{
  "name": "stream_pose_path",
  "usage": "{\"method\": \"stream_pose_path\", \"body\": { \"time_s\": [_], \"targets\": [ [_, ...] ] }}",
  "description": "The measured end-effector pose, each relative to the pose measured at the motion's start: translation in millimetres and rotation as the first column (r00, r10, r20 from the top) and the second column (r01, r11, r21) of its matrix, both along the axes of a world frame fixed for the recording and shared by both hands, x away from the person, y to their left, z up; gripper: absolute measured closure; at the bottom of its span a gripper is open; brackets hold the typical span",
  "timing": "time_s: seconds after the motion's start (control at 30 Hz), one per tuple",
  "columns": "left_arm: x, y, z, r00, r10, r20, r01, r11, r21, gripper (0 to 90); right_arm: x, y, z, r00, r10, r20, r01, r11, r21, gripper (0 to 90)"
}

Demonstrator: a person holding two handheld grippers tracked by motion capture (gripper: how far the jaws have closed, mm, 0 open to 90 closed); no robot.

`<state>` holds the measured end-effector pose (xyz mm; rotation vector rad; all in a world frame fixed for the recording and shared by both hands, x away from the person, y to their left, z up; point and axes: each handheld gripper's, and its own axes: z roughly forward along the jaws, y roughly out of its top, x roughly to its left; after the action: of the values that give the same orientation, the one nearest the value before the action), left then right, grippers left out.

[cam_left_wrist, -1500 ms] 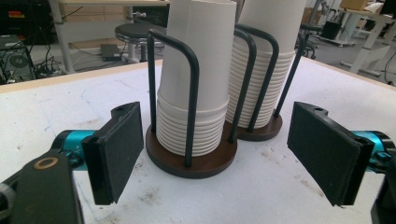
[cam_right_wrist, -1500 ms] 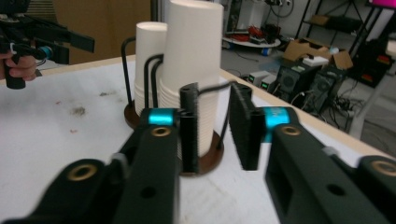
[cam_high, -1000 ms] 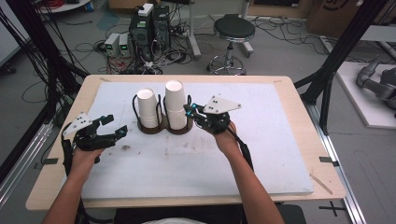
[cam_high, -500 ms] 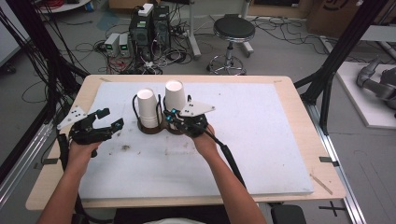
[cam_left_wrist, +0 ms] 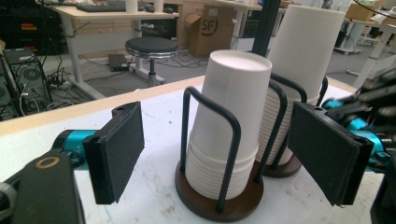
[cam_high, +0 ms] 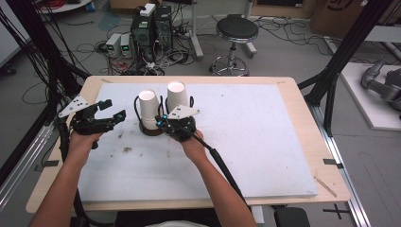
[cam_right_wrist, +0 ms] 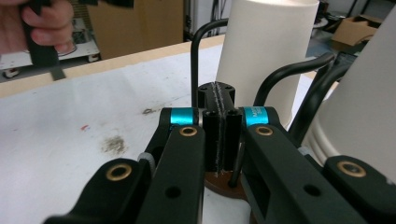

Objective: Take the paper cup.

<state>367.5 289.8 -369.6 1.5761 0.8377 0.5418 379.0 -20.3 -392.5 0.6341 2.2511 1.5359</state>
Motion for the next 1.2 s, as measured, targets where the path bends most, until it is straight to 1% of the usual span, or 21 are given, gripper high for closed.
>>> {"method": "stream_pose_path", "body": {
  "time_s": [0.03, 0.1, 0.2, 0.23, 0.27, 0.3, 0.33, 0.43, 0.5, 0.57, 0.63, 0.7, 0.8, 0.9, 0.93, 0.97, 1.0, 1.13, 1.2],
  "targets": [
    [0.0, 0.0, 0.0, 1.0, 0.0, 0.0, 0.0, 1.0, 0.0, 18.9, -0.1, 2.6, -1.3, 1.0, -0.007, 0.0, 0.007, 1.0, -0.001, 90.0],
    [5.7, -3.5, 4.1, 0.9999, -0.013, 0.002, 0.013, 0.9999, 0.004, 18.8, 0.3, 7.9, -4.5, 0.9998, -0.014, 0.011, 0.014, 0.9999, -0.009, 90.0],
    [11.9, -8.0, 7.5, 0.9995, -0.03, 0.013, 0.03, 0.9993, 0.022, 18.9, 1.3, 15.4, -11.3, 0.9996, -0.028, 0.001, 0.028, 0.9996, -0.009, 90.0],
    [13.8, -9.7, 8.6, 0.9991, -0.03, 0.029, 0.029, 0.9982, 0.053, 19.6, 2.0, 17.4, -13.9, 0.9994, -0.034, -0.002, 0.034, 0.9994, -0.008, 90.0],
    [15.6, -11.6, 8.9, 0.9979, -0.033, 0.055, 0.029, 0.9971, 0.071, 20.2, 2.6, 19.3, -16.4, 0.9993, -0.037, -0.012, 0.037, 0.9993, -0.006, 90.0],
    [17.8, -12.8, 9.0, 0.9973, -0.043, 0.06, 0.038, 0.9967, 0.071, 20.2, 3.1, 21.1, -19.0, 0.999, -0.041, -0.02, 0.04, 0.9992, -0.004, 90.0],
    [19.7, -14.3, 9.1, 0.9972, -0.046, 0.058, 0.042, 0.9971, 0.063, 20.2, 3.5, 22.8, -21.2, 0.9986, -0.045, -0.028, 0.045, 0.999, -0.004, 90.0],
    [23.1, -17.4, 9.8, 0.9977, -0.048, 0.048, 0.045, 0.9972, 0.061, 20.1, 4.4, 25.7, -25.1, 0.9979, -0.054, -0.036, 0.054, 0.9985, -0.011, 90.0],
    [26.4, -20.9, 11.2, 0.9978, -0.056, 0.036, 0.054, 0.9974, 0.048, 19.0, 6.1, 27.7, -29.1, 0.997, -0.067, -0.039, 0.066, 0.9974, -0.028, 90.0],
    [31.5, -26.7, 14.0, 0.9974, -0.068, 0.024, 0.067, 0.997, 0.037, 18.9, 8.6, 30.1, -34.6, 0.9945, -0.079, -0.068, 0.078, 0.9966, -0.027, 90.0],
    [33.9, -30.7, 14.8, 0.9969, -0.071, 0.036, 0.07, 0.9972, 0.029, 18.7, 9.2, 32.6, -38.6, 0.9932, -0.085, -0.08, 0.082, 0.9957, -0.043, 90.0],
    [36.7, -34.3, 14.3, 0.9968, -0.076, 0.025, 0.075, 0.9965, 0.038, 18.7, 10.0, 34.4, -42.2, 0.9921, -0.089, -0.089, 0.084, 0.9949, -0.055, 90.0],
    [39.1, -37.1, 13.2, 0.9965, -0.081, 0.017, 0.081, 0.9958, 0.043, 18.7, 10.8, 36.2, -44.6, 0.9903, -0.1, -0.096, 0.096, 0.9941, -0.051, 90.0],
    [44.0, -43.0, 13.1, 0.9965, -0.084, 0.004, 0.084, 0.9953, 0.049, 18.7, 11.6, 40.7, -47.6, 0.9875, -0.114, -0.109, 0.109, 0.9926, -0.053, 90.0],
    [46.9, -47.3, 14.3, 0.9959, -0.091, 0.001, 0.091, 0.9945, 0.053, 18.7, 11.6, 41.4, -48.5, 0.9872, -0.116, -0.109, 0.111, 0.9923, -0.055, 90.0],
    [46.9, -47.3, 14.3, 0.9959, -0.091, 0.001, 0.091, 0.9945, 0.053, 18.7, 11.6, 41.4, -48.5, 0.9872, -0.116, -0.109, 0.111, 0.9923, -0.055, 90.0],
    [50.4, -51.6, 15.2, 0.9957, -0.093, -0.006, 0.093, 0.9933, 0.068, 18.7, 11.8, 42.1, -49.7, 0.9852, -0.128, -0.114, 0.122, 0.991, -0.054, 90.0],
    [54.8, -57.7, 14.7, 0.995, -0.099, -0.012, 0.099, 0.9919, 0.079, 18.7, 14.1, 43.5, -49.7, 0.9813, -0.138, -0.135, 0.134, 0.9904, -0.036, 90.0],
    [56.6, -61.0, 13.6, 0.995, -0.099, -0.015, 0.1, 0.9916, 0.083, 18.7, 14.4, 44.3, -49.5, 0.9815, -0.137, -0.134, 0.133, 0.9904, -0.039, 90.0]
  ]
}}
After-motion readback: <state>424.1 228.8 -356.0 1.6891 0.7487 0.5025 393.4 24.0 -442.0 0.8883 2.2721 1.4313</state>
